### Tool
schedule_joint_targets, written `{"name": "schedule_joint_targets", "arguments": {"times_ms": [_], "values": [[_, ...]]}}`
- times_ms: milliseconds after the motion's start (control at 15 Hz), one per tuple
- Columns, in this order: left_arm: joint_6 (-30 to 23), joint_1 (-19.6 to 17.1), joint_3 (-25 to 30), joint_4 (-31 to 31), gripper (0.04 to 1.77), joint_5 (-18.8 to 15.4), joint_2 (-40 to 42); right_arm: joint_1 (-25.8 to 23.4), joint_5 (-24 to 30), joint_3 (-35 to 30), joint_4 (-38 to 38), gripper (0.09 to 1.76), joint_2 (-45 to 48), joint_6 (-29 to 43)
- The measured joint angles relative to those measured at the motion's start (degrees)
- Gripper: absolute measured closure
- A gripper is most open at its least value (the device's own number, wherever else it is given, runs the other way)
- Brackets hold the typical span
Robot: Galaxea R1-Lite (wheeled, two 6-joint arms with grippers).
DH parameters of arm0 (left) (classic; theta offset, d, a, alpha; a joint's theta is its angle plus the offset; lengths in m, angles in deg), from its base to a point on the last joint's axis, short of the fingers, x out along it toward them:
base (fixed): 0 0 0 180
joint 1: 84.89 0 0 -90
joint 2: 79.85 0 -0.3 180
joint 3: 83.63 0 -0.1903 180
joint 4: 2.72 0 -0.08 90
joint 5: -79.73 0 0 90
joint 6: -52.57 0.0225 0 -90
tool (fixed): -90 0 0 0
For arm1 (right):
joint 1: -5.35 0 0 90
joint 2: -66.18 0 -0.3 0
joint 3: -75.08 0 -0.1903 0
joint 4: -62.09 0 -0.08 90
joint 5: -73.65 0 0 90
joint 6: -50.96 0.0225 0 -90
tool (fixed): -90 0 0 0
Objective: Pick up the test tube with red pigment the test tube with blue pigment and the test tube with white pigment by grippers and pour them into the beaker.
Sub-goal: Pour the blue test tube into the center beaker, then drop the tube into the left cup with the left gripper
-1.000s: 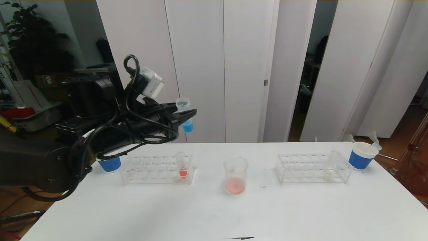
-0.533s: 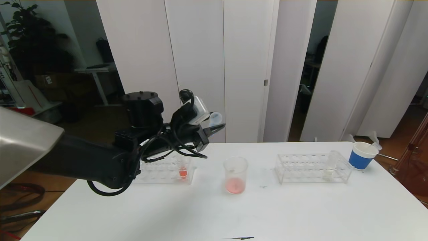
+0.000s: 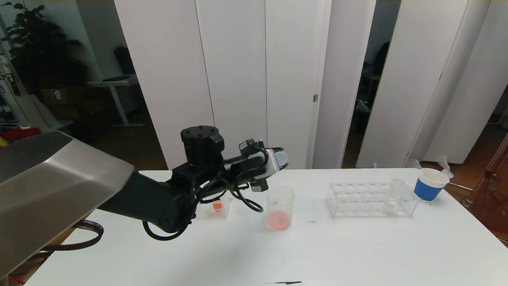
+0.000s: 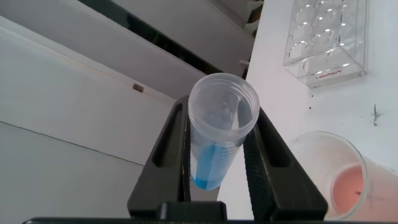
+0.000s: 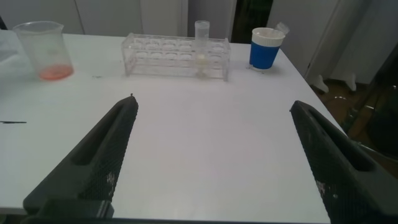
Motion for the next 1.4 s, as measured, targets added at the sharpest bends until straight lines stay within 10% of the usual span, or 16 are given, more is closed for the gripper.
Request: {"name": "schedule_joint_targets", "arguments": {"times_ms": [1400], "values": [[16.9,-3.3,-4.8,16.1,1.23,3.4,-12.4,0.0,0.0,0.0,0.0,0.10,0.0,0.0]]}}
